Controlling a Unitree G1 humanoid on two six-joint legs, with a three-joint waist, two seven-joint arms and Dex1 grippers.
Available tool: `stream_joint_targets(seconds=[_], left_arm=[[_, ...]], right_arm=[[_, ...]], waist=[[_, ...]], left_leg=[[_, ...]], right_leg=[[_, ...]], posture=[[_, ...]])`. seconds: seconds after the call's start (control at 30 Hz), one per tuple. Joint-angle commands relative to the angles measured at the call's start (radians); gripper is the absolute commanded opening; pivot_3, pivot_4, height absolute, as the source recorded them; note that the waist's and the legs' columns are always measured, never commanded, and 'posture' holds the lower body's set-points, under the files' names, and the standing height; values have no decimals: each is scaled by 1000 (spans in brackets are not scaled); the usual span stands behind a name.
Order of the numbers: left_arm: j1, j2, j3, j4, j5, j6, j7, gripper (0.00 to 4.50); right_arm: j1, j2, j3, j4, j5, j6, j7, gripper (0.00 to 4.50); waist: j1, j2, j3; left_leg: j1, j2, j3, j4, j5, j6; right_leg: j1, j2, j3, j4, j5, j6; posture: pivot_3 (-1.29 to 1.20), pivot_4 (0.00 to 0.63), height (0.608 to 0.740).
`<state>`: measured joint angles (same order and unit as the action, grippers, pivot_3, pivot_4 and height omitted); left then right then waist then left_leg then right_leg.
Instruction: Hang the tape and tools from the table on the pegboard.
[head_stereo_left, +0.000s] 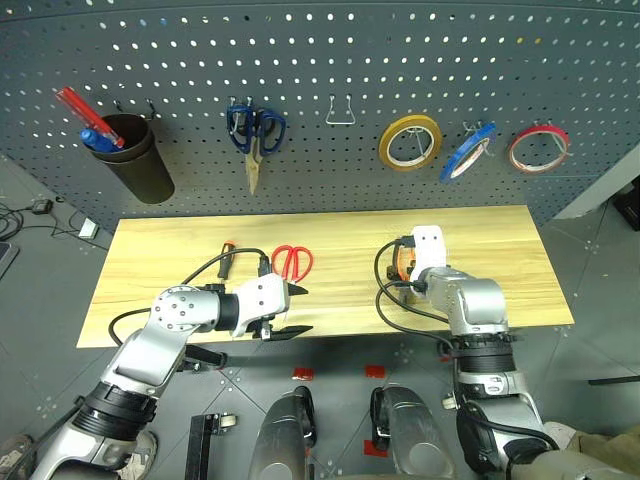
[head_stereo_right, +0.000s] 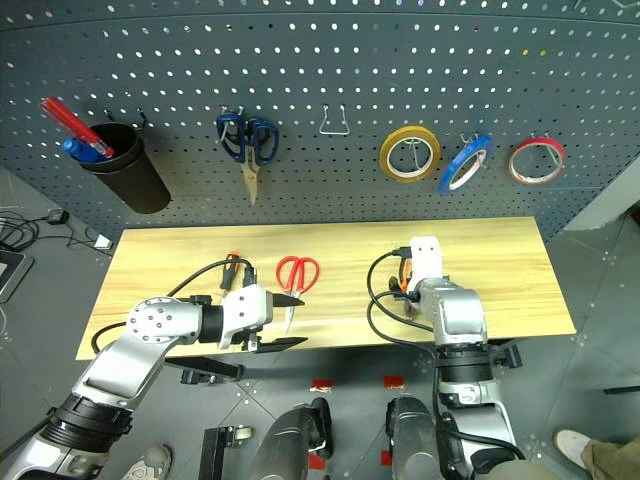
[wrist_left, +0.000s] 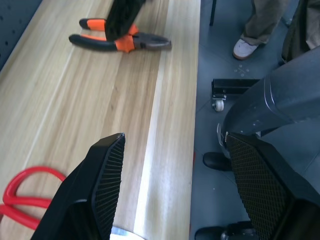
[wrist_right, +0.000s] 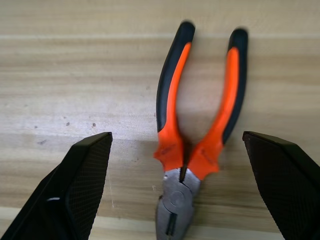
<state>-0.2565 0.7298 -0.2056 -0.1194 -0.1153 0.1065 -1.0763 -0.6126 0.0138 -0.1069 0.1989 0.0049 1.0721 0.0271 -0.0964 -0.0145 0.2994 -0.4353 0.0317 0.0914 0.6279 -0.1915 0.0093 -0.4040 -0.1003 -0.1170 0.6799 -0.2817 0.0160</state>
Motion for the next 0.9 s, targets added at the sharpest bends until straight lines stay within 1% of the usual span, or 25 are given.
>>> stream_joint_targets(seconds=[0.03, 0.13, 0.33, 0.47, 0.6, 0.73, 0.77, 0.8, 0.9], left_arm=[[6, 4, 13, -47, -2, 11, 11, 3382], [0, 3, 14, -45, -3, 14, 14, 3382], [-15, -4, 8, -30, 0, 11, 19, 3382], [-29, -10, 7, -16, 1, 6, 18, 3382], [-31, -13, 6, -9, 3, -1, 19, 3382], [-35, -21, 14, -5, -7, 2, 24, 3382], [-33, -24, 19, -4, -12, 2, 26, 3382], [-31, -25, 25, -2, -17, 3, 27, 3382], [-23, -23, 40, 3, -25, 1, 27, 3382]], right_arm=[[-41, 4, 5, 76, 1, -72, -24, 4456], [-81, 6, 20, 164, -1, -122, -28, 4456], [-110, -9, 51, 255, -14, -191, -30, 4456], [-117, -47, 91, 277, -33, -222, -2, 4456], [-107, -71, 117, 274, -24, -215, 34, 4456], [-118, -87, 133, 319, -20, -214, 73, 4456], [-125, -87, 132, 333, -17, -211, 79, 4089], [-134, -88, 135, 347, -15, -214, 88, 3922], [-160, -86, 136, 391, -14, -229, 99, 2935]], waist=[[0, 0, 0], [-2, 0, 0], [-3, 0, 0], [-3, 0, 0], [-4, 0, 0], [-8, 0, 0], [-9, 0, 0], [-11, 0, 0], [-14, 0, 0]], left_leg=[[0, 0, 1, 0, 0, 0], [0, 0, 2, 0, 0, 0], [0, 1, 2, 0, 0, 0], [0, 1, 3, 0, 0, 0], [0, 1, 3, 0, 0, 0], [0, 1, 3, -1, 0, 0], [0, 1, 3, 0, 0, 0], [0, 1, 3, 0, 0, 0], [0, 1, 3, 0, 0, 0]], right_leg=[[0, 0, 0, 0, 0, 0], [-1, 0, 1, 0, 0, 0], [-1, 1, 1, 0, 0, 0], [-1, 1, 2, 0, 0, 0], [-1, 1, 2, 0, 0, 0], [-1, 1, 2, 0, 0, 0], [-1, 1, 2, 0, 0, 0], [-1, 1, 2, 0, 0, 0], [-1, 1, 2, 0, 0, 0]], posture=[[-198, 312, 740], [-198, 312, 740], [-205, 302, 740], [-213, 295, 740], [-217, 292, 740], [-219, 284, 740], [-221, 281, 740], [-221, 281, 740], [-222, 278, 740]])
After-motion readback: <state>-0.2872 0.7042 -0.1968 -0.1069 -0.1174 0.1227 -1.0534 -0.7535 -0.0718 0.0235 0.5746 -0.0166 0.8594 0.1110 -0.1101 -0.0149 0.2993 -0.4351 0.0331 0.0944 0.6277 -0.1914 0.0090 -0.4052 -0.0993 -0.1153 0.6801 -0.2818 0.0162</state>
